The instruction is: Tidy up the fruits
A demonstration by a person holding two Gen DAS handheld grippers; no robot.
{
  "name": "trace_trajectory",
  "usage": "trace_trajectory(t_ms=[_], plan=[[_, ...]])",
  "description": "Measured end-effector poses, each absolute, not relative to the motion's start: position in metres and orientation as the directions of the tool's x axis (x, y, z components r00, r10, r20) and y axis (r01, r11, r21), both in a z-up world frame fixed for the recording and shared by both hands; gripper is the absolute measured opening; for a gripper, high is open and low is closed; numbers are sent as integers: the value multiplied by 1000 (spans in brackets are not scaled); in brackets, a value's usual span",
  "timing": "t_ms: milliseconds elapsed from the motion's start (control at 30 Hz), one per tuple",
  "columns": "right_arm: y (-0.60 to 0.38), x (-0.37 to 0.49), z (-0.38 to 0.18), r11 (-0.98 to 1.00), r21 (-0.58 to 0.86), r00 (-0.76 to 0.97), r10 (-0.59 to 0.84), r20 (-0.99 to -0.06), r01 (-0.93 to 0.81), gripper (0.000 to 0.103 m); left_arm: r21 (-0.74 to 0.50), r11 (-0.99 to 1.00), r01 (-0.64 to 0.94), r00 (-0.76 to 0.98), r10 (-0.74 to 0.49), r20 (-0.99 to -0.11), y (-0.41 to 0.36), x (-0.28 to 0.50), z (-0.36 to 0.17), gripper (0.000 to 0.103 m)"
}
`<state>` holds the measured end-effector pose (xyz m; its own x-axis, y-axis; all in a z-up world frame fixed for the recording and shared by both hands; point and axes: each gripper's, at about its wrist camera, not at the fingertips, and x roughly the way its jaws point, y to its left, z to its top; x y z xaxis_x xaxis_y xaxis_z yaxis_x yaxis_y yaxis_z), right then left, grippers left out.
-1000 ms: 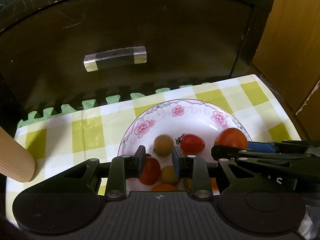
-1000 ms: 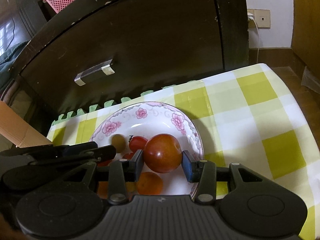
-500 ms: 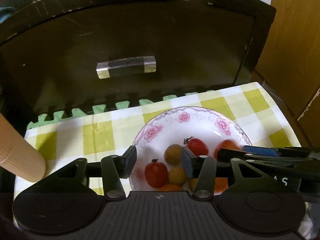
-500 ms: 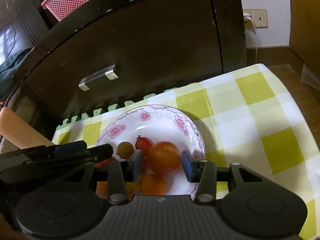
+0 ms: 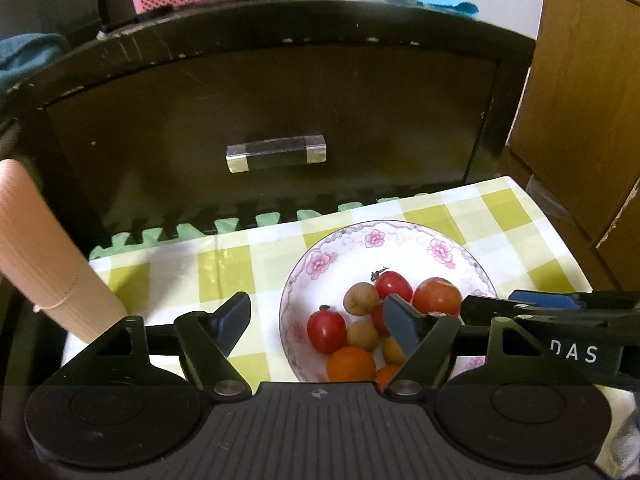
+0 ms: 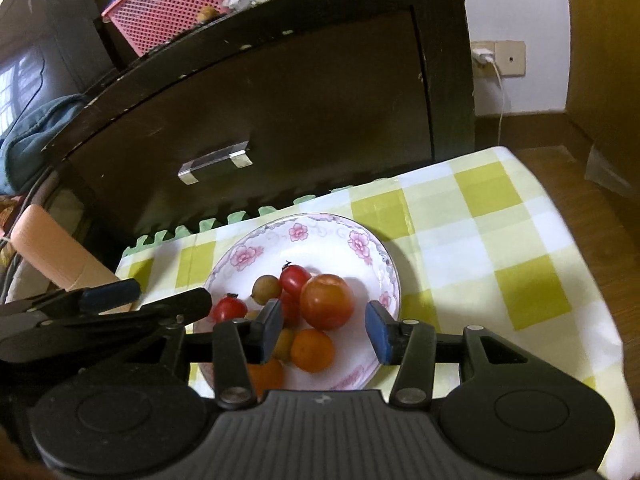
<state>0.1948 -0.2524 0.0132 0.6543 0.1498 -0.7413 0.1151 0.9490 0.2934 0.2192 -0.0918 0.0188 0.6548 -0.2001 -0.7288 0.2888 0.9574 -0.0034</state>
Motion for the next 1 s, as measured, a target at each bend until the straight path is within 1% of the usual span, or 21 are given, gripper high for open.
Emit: trace_trajectory(t_ms=[67, 133, 200, 233, 267, 500, 800, 867, 1000], plan=[[-249, 187, 19, 954, 278, 659, 138, -740, 113, 45, 6, 961, 278, 669, -188, -719, -89, 212, 21, 86], [-247, 179, 22, 957, 270, 661, 132, -739, 110, 46, 12, 962, 274, 681, -185, -709, -87, 204, 24, 86], [-245, 172, 23, 957, 268, 661, 133, -738, 107, 46, 23, 964, 266, 693, -174, -700, -84, 198, 25, 88], [-243, 168, 24, 958, 268, 661, 134, -738, 106, 46, 32, 965, 261, 700, -166, -695, -83, 195, 26, 90], [-242, 165, 24, 958, 267, 661, 134, -738, 104, 46, 38, 965, 258, 705, -161, -691, -82, 191, 27, 93], [-237, 143, 32, 961, 258, 672, 127, -730, 98, 47, 54, 970, 238, 743, -146, -653, -73, 170, 32, 103], [-233, 115, 37, 961, 259, 679, 126, -723, 98, 47, 138, 967, 214, 773, -81, -629, -74, 139, 36, 103], [-232, 109, 37, 962, 254, 681, 121, -722, 98, 47, 128, 967, 219, 767, -89, -636, -72, 134, 35, 103], [-231, 95, 39, 962, 251, 683, 116, -722, 102, 47, 60, 972, 227, 745, -134, -653, -65, 126, 36, 103]])
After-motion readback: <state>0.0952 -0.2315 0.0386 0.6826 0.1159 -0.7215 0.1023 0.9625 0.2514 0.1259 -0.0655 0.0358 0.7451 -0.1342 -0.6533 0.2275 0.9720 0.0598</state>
